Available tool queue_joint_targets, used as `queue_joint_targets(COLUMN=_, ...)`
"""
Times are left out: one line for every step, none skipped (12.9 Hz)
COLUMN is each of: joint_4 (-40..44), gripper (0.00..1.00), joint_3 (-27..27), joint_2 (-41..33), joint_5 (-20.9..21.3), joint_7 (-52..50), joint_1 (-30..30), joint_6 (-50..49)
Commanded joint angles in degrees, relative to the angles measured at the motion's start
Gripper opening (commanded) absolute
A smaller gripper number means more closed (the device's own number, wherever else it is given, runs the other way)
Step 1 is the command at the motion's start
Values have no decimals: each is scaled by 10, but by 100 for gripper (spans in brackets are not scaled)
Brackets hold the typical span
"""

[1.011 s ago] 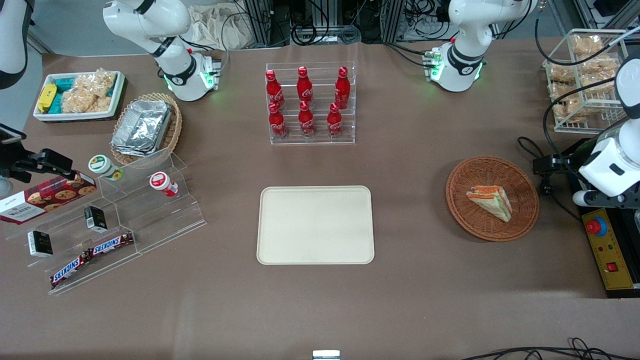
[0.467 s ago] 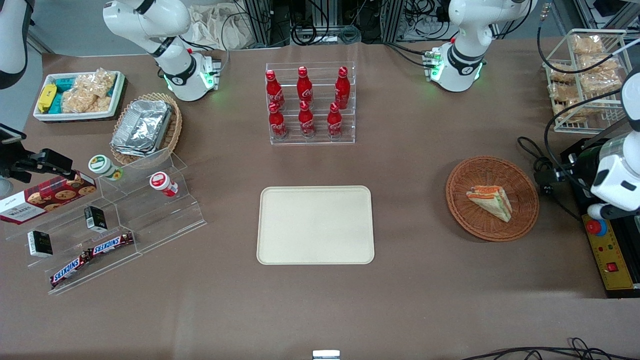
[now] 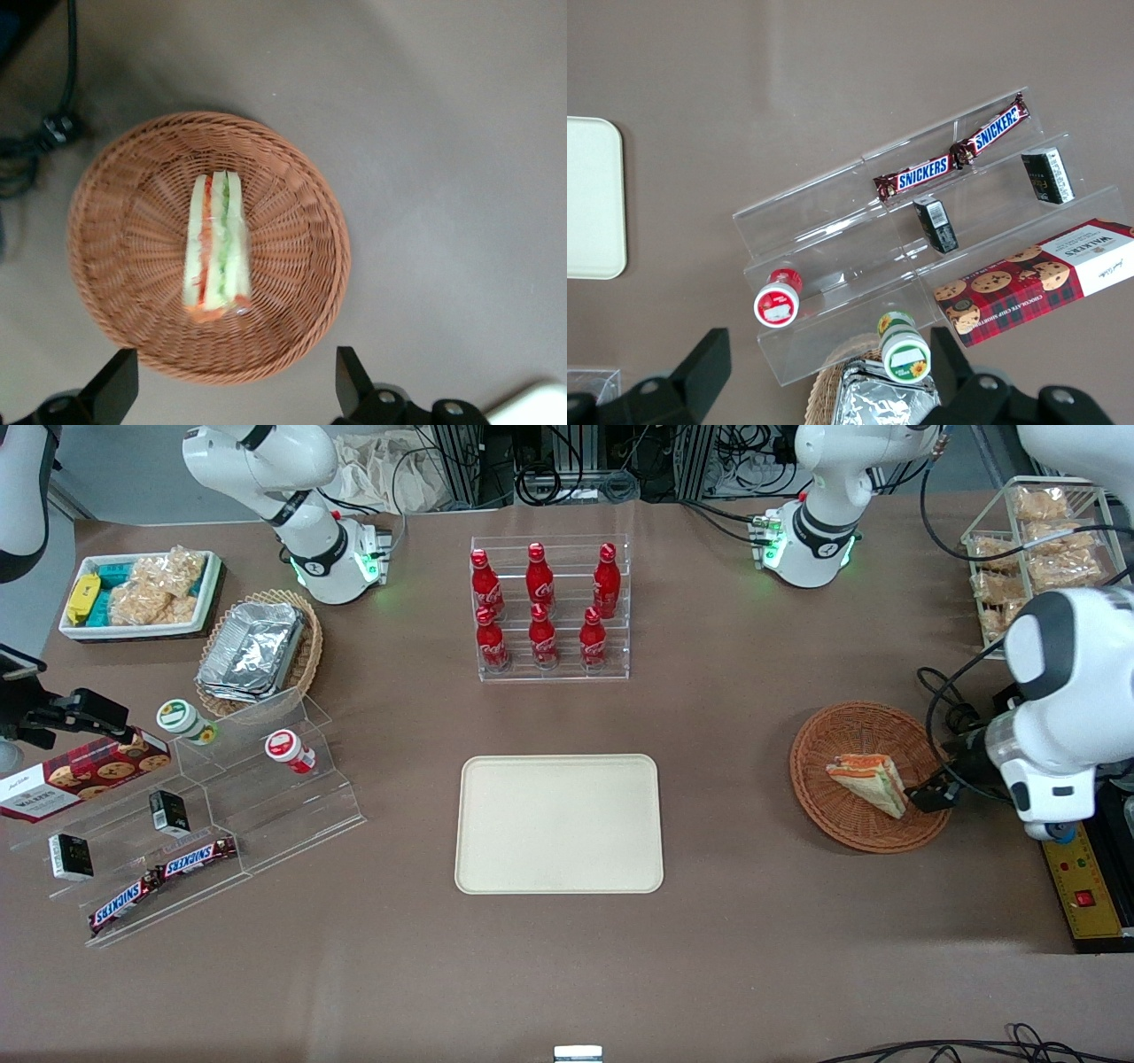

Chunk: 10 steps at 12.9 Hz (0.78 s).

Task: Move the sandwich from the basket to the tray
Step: 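Move the left gripper over the wicker basket toward the sandwich, then lower the left gripper and close it on the wrapped sandwich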

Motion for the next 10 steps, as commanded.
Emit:
queue_joint_targets(joint_4=-60, gripper=100, joint_3=0, joint_2=2, joint_5=9, joint_7=-69, joint_1=-3, joint_6=69)
queue_joint_targets(joint_4=-89, gripper=100, joint_3=1, joint_2=2, joint_5=9, joint_7=-70, joint_1=-7, joint_6=95)
queue_joint_targets(joint_4=-110, gripper=100, joint_3=1, joint_2=0, joint_5=10, joint_7=-71, joint_1=-7, joint_6=114)
queue_joint_targets(joint_4=-121, gripper=100, joint_3=3, joint_2=0, joint_5=10, joint_7=-75, joint_1=-5, joint_6=122)
queue_joint_targets(joint_4=-131, gripper=100, joint_3=3, joint_2=1, joint_5=11, joint_7=-75, joint_1=-5, joint_6=127)
queue_joint_targets(joint_4=-142, gripper=100, joint_3=3, joint_2=0, joint_5=21, joint_7=-75, joint_1=-4, joint_6=136)
queue_joint_targets(joint_4=-155, gripper=100, joint_3=3, joint_2=2, joint_5=31, joint_7=-75, joint_1=-6, joint_6=143)
queue_joint_targets(joint_4=-168, gripper=100, joint_3=3, joint_2=3, joint_5=43, joint_7=-75, joint_1=-7, joint_6=154)
queue_joint_targets(joint_4=-185, gripper=100, joint_3=3, joint_2=2, joint_5=52, joint_7=-76, joint_1=-7, joint_6=171)
queue_joint_targets(joint_4=-193, gripper=100, joint_3=3, joint_2=2, joint_5=54, joint_7=-76, joint_1=-7, joint_6=179)
